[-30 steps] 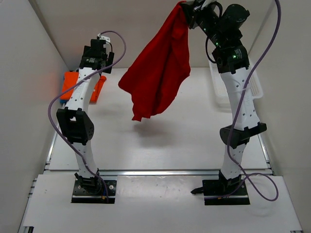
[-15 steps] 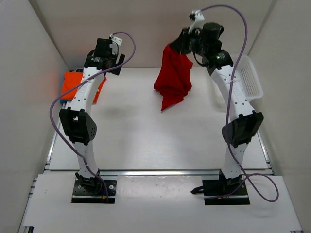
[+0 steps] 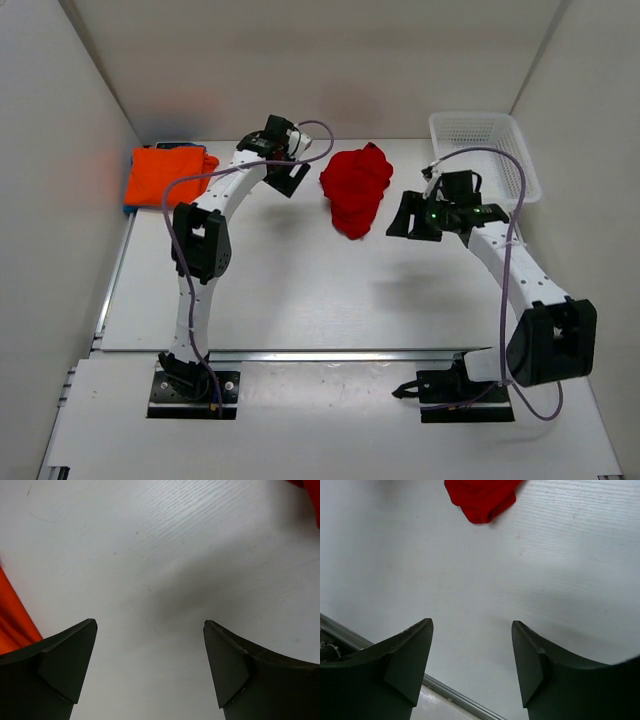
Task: Fold and stack the t-shirts
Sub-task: Flatten out the tshirt
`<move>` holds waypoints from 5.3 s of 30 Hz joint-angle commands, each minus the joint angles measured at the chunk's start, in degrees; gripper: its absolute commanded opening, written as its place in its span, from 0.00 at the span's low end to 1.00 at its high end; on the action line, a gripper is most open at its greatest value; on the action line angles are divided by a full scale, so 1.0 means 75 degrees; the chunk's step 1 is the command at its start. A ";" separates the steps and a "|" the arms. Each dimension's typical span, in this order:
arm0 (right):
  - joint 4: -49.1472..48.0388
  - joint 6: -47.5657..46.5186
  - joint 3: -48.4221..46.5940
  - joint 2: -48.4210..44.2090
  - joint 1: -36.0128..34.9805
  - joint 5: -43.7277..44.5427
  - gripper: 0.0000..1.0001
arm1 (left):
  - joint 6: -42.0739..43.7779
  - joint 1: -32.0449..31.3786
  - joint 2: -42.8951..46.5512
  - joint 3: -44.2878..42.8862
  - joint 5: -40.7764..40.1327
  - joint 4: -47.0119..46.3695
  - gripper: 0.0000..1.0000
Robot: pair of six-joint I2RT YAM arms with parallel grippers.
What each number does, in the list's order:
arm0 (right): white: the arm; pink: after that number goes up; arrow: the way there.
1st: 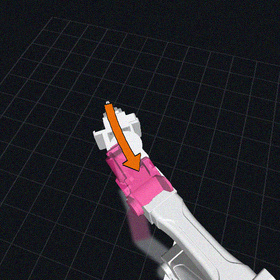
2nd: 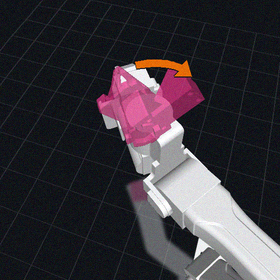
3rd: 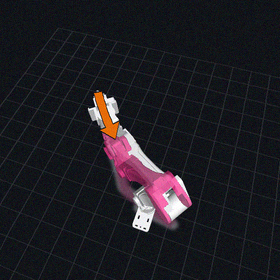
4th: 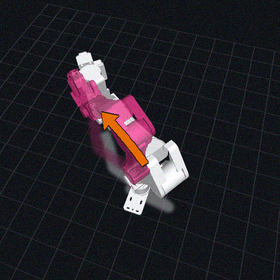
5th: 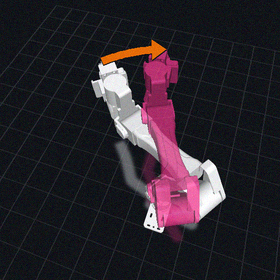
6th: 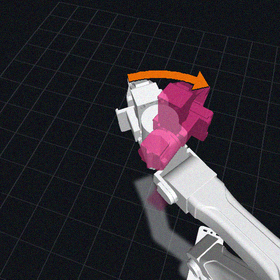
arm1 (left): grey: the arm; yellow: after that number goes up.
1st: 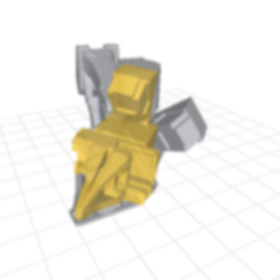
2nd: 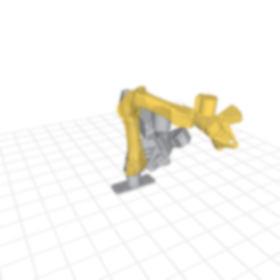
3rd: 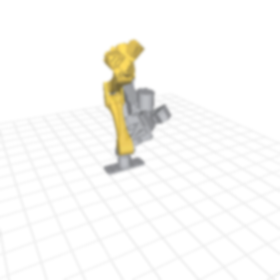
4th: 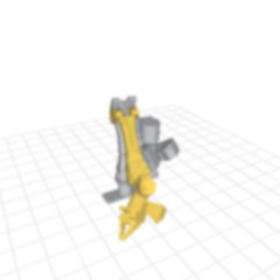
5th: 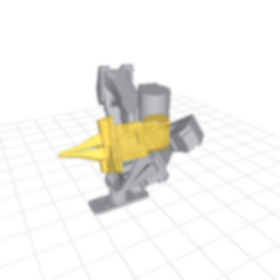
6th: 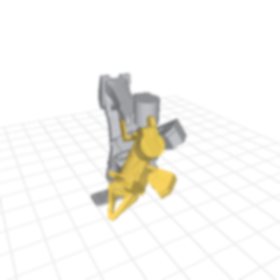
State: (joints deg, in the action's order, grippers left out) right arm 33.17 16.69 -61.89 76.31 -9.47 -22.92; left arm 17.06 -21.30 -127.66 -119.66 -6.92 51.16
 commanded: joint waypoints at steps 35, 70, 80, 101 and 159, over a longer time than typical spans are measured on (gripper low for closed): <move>-0.0320 -0.0689 -0.3713 0.5939 -0.2311 0.2775 0.00 | -0.0189 0.0087 0.0942 0.0660 -0.1456 -0.0223 0.99; 0.1612 0.2181 0.1573 -0.3320 -0.0412 0.1286 0.00 | -0.2496 -0.1894 0.0439 0.2291 0.1192 -0.0855 0.96; 0.1484 0.2908 0.1994 -0.3670 -0.0378 0.1216 0.00 | -0.2521 -0.1800 -0.0357 0.1271 0.2514 -0.0927 0.78; 0.1625 0.1235 0.0332 -0.2373 0.1227 0.0888 0.00 | -0.0742 -0.0783 -0.0254 -0.1220 0.0938 -0.1055 0.00; 0.0897 0.2029 0.4384 -0.4515 -0.0272 0.0923 0.00 | -0.2567 -0.0090 0.1787 0.5032 0.2880 -0.1687 0.78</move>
State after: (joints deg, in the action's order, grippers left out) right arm 40.05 30.33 -29.32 44.34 -12.32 -15.09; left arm 0.62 -21.52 -113.62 -79.99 12.49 40.27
